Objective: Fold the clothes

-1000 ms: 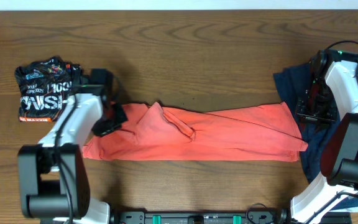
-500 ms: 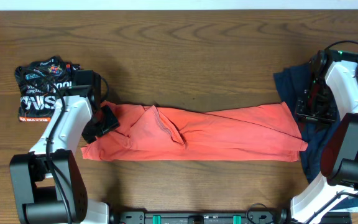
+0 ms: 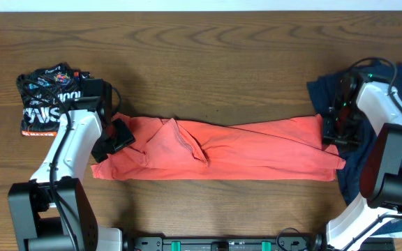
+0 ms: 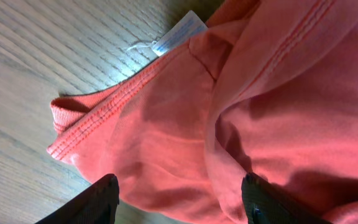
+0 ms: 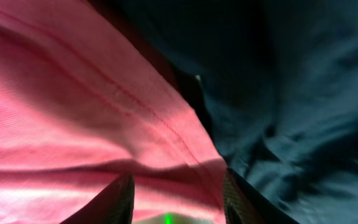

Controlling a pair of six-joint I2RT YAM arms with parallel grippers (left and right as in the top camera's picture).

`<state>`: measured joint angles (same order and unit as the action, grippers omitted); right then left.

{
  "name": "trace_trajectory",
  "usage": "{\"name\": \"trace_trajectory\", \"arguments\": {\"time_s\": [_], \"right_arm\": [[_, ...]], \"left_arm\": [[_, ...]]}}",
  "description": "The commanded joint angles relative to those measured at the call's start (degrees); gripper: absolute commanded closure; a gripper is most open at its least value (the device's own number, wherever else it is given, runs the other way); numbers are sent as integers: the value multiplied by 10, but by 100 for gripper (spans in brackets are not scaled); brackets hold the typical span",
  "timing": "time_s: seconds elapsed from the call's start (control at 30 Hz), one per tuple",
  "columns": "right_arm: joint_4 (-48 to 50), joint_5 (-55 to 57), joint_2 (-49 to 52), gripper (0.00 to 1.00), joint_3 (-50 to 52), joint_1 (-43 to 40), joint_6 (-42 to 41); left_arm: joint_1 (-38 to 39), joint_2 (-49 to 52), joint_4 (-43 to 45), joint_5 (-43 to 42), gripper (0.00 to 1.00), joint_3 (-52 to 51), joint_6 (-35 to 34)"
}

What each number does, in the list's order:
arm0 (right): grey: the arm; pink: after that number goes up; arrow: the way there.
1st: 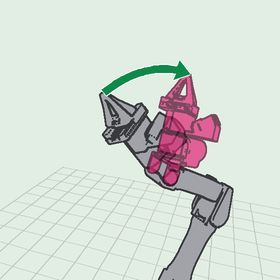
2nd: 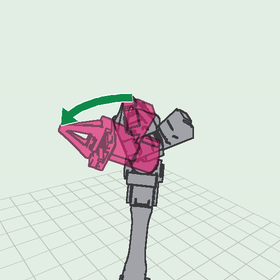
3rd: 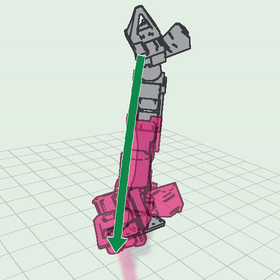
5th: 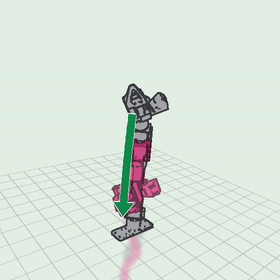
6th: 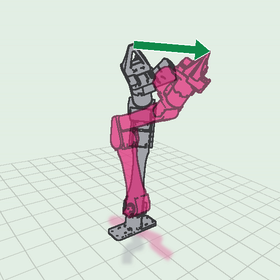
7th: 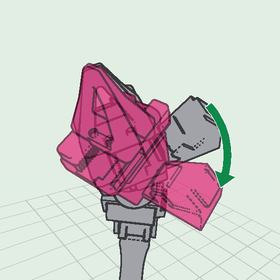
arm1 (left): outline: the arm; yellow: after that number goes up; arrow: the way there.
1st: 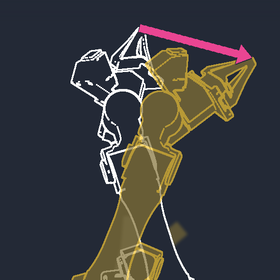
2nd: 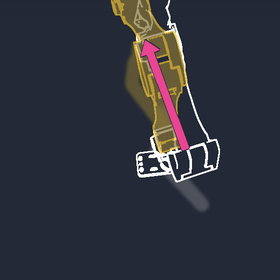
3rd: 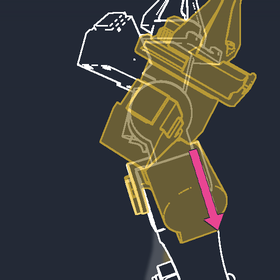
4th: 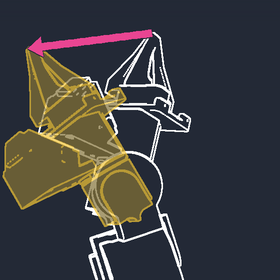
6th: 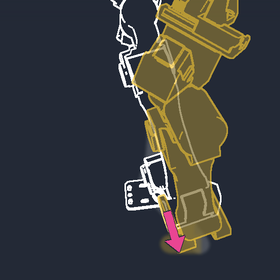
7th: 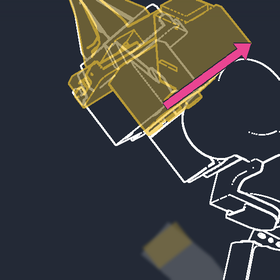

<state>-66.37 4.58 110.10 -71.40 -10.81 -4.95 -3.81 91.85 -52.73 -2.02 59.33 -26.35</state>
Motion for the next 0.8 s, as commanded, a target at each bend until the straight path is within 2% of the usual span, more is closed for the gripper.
{"name": "trace_trajectory", "arguments": {"time_s": [0.0,0.1,0.2,0.37,0.5,0.57,0.7,0.77], "right_arm": [[26,-1,2,52,39,-10,8],[75,-39,3,48,72,-10,8],[92,-90,3,48,97,-9,8],[96,-100,3,56,124,-7,8],[91,-104,3,56,124,-7,8],[98,-104,3,65,124,-7,8],[118,-104,3,97,124,-8,7],[125,-104,2,99,118,-8,8]], "left_arm": [[-1,-7,-6,-12,36,-2,-1],[-1,-7,-10,-21,35,-2,-1],[-1,-7,-12,-20,35,-2,-1],[-1,-7,-12,-20,35,-2,0],[-1,-7,-12,-20,36,-2,2],[-1,-7,-12,-20,36,-2,2],[-1,-7,-12,-21,36,-2,12],[-1,-9,-16,-20,36,2,29]]}}
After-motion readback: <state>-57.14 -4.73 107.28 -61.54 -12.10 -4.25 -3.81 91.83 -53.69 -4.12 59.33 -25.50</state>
